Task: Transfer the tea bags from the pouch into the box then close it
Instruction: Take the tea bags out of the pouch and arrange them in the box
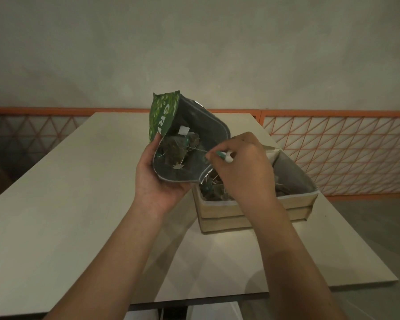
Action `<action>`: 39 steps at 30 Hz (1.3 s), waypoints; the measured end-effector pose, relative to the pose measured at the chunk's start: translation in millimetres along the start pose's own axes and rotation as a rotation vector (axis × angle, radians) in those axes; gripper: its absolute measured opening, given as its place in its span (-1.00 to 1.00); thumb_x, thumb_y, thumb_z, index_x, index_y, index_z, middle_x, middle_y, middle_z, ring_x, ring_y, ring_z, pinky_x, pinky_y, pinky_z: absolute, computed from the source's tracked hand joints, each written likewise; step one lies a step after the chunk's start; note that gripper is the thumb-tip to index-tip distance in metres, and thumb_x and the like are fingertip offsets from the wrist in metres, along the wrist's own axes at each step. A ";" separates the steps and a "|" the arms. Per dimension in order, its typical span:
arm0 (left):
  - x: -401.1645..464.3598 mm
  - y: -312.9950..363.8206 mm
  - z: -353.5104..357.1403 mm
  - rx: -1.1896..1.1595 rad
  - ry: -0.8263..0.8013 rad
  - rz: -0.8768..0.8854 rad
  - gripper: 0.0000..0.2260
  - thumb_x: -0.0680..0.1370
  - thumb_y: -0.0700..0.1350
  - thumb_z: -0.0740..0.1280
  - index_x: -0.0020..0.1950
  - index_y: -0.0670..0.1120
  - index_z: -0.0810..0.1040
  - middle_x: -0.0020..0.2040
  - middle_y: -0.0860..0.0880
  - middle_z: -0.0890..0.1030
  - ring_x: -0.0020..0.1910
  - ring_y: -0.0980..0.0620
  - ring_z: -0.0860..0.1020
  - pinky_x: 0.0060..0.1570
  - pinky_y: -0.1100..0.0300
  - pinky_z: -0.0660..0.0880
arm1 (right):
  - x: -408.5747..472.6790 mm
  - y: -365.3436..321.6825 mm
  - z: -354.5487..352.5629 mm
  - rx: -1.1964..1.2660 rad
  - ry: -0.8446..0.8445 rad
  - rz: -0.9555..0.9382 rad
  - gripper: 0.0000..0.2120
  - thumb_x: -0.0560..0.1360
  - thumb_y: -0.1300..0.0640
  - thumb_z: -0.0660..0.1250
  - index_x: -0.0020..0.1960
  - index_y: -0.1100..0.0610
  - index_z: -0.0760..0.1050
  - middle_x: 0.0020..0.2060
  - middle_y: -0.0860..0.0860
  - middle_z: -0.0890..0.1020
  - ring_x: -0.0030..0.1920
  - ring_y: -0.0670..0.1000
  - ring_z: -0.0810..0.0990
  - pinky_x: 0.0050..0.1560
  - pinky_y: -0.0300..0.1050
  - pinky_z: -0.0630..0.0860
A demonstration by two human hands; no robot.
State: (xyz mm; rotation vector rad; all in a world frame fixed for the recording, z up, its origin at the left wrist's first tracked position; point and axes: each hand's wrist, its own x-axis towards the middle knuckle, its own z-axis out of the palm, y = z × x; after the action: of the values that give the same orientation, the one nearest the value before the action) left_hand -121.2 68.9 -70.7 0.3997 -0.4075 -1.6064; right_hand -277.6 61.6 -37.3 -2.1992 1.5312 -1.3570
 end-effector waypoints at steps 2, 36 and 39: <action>1.8 0.8 -2.5 -0.002 -0.017 -0.014 -0.50 0.61 0.19 0.23 0.47 -0.05 0.47 0.44 -0.21 0.48 0.43 -0.24 0.44 0.33 -0.10 0.47 | 2.7 -2.0 -2.8 0.107 0.099 -0.024 -0.92 0.47 0.01 0.45 -0.06 -0.03 0.68 0.01 -0.05 0.55 0.04 -0.02 0.51 0.00 -0.11 0.53; -2.1 -1.0 4.5 -0.007 0.028 0.005 -0.56 0.61 0.18 0.21 0.14 -0.11 0.72 0.34 -0.20 0.58 0.33 -0.20 0.52 0.25 -0.05 0.52 | 12.8 78.2 -16.1 -0.405 -0.589 0.389 -0.70 0.48 -0.17 0.35 0.03 0.03 0.62 -0.13 -0.02 0.66 -0.07 0.03 0.61 0.08 0.06 0.56; -2.2 -0.8 4.7 -0.002 0.027 0.006 -0.56 0.61 0.18 0.21 0.13 -0.10 0.72 0.33 -0.21 0.58 0.33 -0.20 0.52 0.24 -0.05 0.52 | 11.1 68.9 -19.2 -0.477 -0.380 0.261 -0.68 0.53 -0.13 0.29 0.22 -0.03 0.55 0.16 0.02 0.59 0.22 0.12 0.50 0.29 0.16 0.42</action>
State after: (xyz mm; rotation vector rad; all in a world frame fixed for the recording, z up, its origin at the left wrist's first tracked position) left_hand -124.0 71.2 -67.0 0.4179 -0.3856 -1.5938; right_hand -337.7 26.9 -58.1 -2.2141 2.0357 -0.4949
